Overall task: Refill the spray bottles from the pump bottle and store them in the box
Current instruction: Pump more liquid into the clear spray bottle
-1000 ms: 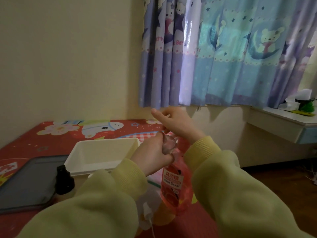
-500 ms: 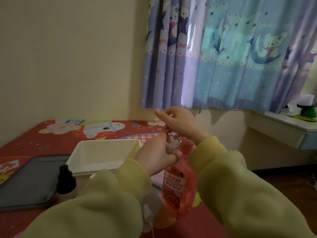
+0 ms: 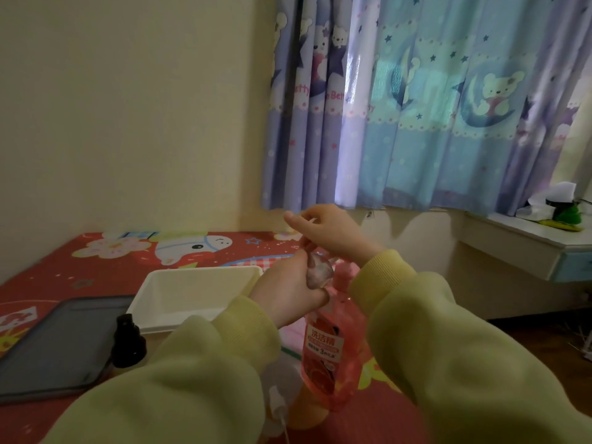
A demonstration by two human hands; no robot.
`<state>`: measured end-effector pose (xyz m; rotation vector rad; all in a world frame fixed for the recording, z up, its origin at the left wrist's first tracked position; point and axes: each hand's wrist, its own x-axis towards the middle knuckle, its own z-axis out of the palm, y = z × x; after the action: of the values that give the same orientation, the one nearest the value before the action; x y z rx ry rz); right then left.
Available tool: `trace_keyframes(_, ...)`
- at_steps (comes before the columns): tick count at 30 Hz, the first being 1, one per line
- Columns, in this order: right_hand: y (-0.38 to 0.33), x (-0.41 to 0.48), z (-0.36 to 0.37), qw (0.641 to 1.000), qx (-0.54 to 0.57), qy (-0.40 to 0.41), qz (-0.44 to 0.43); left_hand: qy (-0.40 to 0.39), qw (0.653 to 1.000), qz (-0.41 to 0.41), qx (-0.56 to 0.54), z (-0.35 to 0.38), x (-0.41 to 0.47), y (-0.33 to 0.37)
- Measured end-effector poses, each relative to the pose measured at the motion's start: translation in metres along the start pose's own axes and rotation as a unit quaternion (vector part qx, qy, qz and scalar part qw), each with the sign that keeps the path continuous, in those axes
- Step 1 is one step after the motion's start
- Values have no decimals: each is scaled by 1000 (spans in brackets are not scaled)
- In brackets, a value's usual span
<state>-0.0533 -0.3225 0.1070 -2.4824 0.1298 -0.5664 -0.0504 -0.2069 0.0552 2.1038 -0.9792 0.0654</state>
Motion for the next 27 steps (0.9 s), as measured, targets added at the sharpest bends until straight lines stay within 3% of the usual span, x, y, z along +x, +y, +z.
trace_keyframes(8,18,-2,12,998,3,67,-3,-3,1000,-4,-14,14,-1,-6)
trace_keyframes(14,16,-2,13,999,-22,36,5,-10,1000,-19,-7,11,-4,-8)
trace_keyframes(18,7,-1,0,999,41,2,24,-13,1000,-7,11,4,-1,1)
trace_keyframes(27,16,-3,8,997,55,62,5,-1,1000,-13,-12,13,-4,-5)
